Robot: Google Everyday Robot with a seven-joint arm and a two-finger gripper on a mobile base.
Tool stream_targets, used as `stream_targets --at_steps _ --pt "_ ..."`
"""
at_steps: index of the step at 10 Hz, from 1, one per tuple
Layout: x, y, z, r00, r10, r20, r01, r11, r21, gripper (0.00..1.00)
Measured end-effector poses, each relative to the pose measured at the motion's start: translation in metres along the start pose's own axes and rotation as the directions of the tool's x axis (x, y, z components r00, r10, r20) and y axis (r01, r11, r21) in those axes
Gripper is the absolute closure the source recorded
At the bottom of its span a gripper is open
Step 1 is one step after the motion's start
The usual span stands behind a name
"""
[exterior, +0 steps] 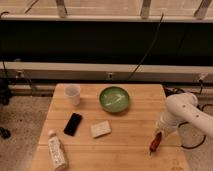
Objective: Drag the pepper across the table
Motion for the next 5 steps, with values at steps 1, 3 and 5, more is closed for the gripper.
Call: stream_targets --at_steps 1,3,5 --pt "0.0007 0.0011 -0.0005 1.000 0.001 0.000 -0.001 1.000 0.000 1.00" --pt "0.0015 0.0017 -0.0004 1.000 0.002 0.001 -0.002 1.000 0.001 1.00" --pt "0.0027 0.0027 -0.0009 1.000 0.003 0.002 -0.003 1.000 0.002 1.00"
